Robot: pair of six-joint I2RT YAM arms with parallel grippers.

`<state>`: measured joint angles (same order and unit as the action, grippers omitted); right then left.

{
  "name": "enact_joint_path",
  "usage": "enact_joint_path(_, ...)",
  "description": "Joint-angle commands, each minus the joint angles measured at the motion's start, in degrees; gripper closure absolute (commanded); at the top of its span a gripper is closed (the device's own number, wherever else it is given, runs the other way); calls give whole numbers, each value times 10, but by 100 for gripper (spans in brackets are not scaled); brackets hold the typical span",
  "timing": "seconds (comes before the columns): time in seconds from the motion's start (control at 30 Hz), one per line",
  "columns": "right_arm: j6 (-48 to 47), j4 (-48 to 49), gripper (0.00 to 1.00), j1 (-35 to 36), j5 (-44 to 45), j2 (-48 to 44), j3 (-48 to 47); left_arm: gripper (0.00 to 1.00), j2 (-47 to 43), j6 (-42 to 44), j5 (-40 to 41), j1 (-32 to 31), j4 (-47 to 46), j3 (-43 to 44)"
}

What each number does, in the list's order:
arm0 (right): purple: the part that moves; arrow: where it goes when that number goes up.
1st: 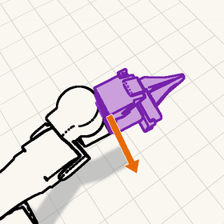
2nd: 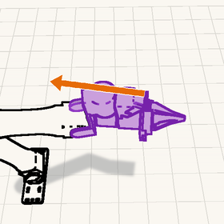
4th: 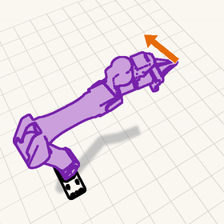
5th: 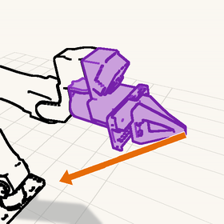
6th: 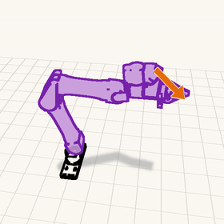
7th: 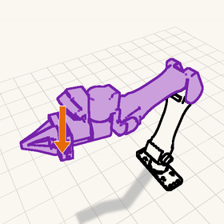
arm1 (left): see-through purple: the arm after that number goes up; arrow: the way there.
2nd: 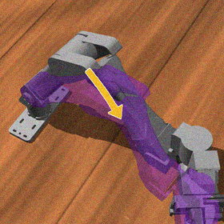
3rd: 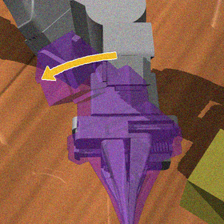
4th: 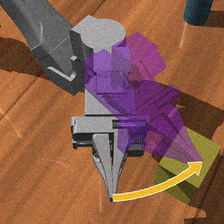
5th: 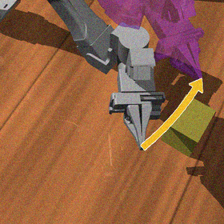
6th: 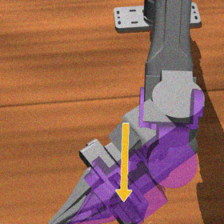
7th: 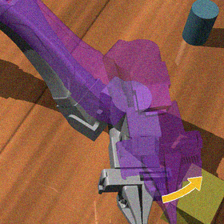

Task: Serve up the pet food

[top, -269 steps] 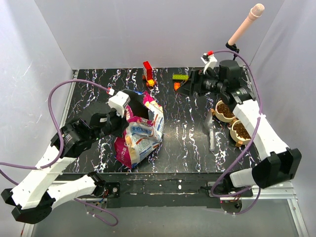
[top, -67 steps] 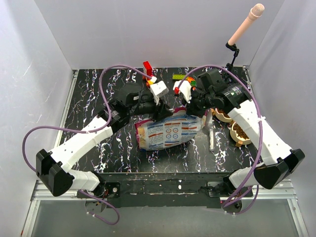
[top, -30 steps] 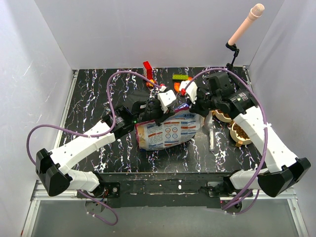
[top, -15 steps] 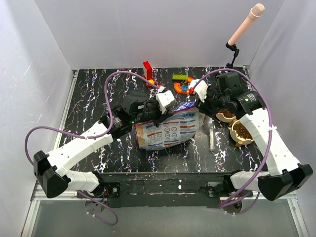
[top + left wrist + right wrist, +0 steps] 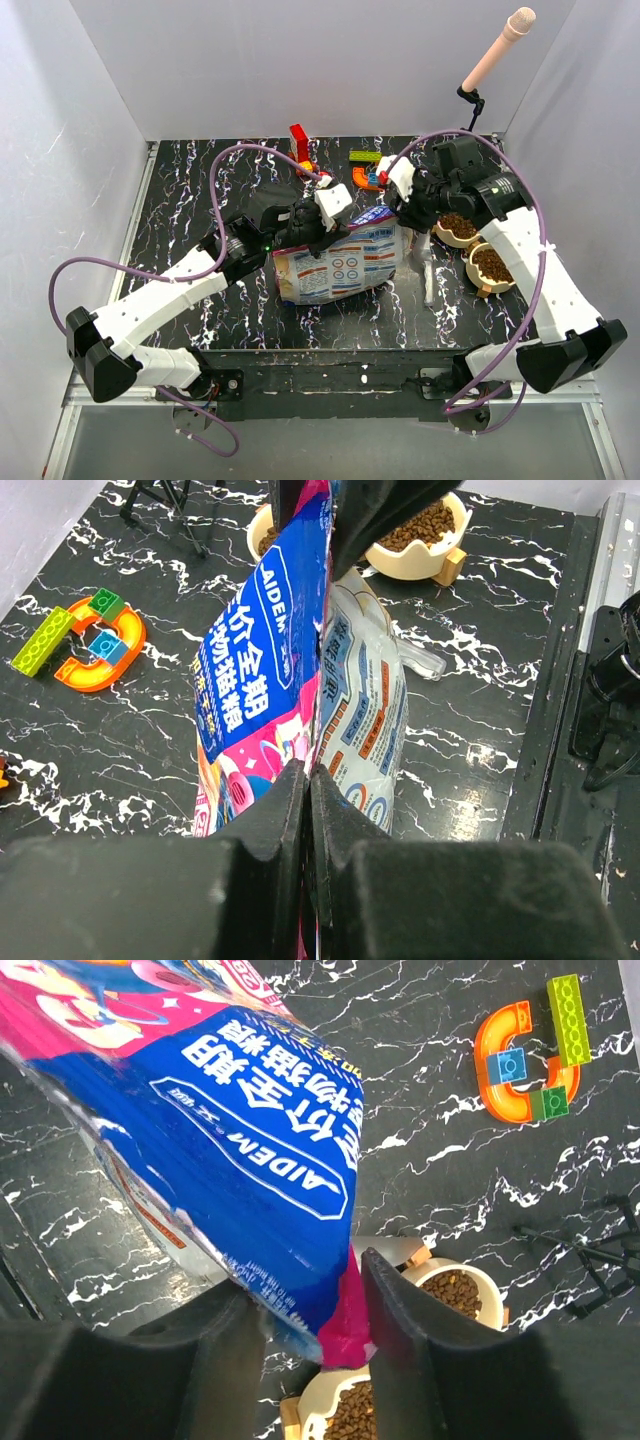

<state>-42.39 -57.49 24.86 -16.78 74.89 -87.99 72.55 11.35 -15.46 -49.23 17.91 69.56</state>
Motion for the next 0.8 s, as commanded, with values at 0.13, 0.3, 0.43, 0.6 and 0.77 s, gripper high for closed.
enact_joint_path(0.13, 19, 33, 99, 5, 60, 10, -33, 100, -29, 1, 11, 7, 49, 0)
enact_joint_path(0.3, 14, 19, 99, 5, 16, -4, -24, 100, -38, -6, 29, 7, 67, 0)
enact_joint_path(0.43, 6, 4, 67, 20, -38, -9, -25, 73, -57, -24, 66, 7, 108, 9)
enact_joint_path(0.6, 1, 9, 44, 48, -52, -6, -28, 54, -106, -55, 93, 6, 156, -10)
enact_joint_path(0.77, 11, 12, 44, 118, -27, 30, -63, 53, -160, -66, 125, 7, 193, -27)
